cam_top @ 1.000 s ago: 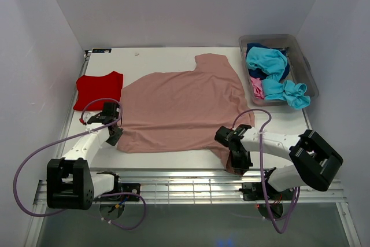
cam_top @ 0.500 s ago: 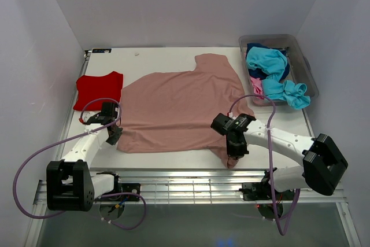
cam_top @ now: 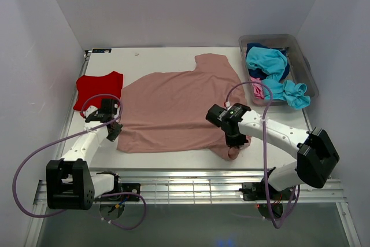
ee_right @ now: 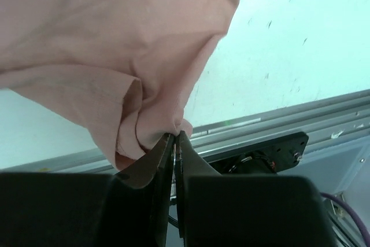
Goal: Fold and stack the t-shirts
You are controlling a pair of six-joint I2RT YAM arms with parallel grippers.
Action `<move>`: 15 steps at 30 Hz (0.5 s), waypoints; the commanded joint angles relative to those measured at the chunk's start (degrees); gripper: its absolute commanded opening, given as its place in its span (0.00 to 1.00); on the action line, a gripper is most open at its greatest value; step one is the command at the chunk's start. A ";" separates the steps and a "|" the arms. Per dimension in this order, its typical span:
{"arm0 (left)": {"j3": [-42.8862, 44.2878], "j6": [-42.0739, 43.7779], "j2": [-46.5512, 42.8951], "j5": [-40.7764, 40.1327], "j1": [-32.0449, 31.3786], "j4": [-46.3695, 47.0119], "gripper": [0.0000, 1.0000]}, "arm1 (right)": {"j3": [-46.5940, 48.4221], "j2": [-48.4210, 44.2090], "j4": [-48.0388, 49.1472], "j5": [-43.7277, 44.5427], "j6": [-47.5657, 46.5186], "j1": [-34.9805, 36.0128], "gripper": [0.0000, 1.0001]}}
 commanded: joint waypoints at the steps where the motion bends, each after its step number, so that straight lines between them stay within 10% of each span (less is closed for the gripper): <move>1: 4.78 2.92 -2.08 0.03 0.33 0.71 0.00 | 8.39 1.10 -3.89 7.15 -2.68 -1.68 0.08; 15: 6.38 8.89 -5.16 2.41 0.33 -2.80 0.03 | 22.48 5.58 -3.63 11.56 -13.58 -9.06 0.08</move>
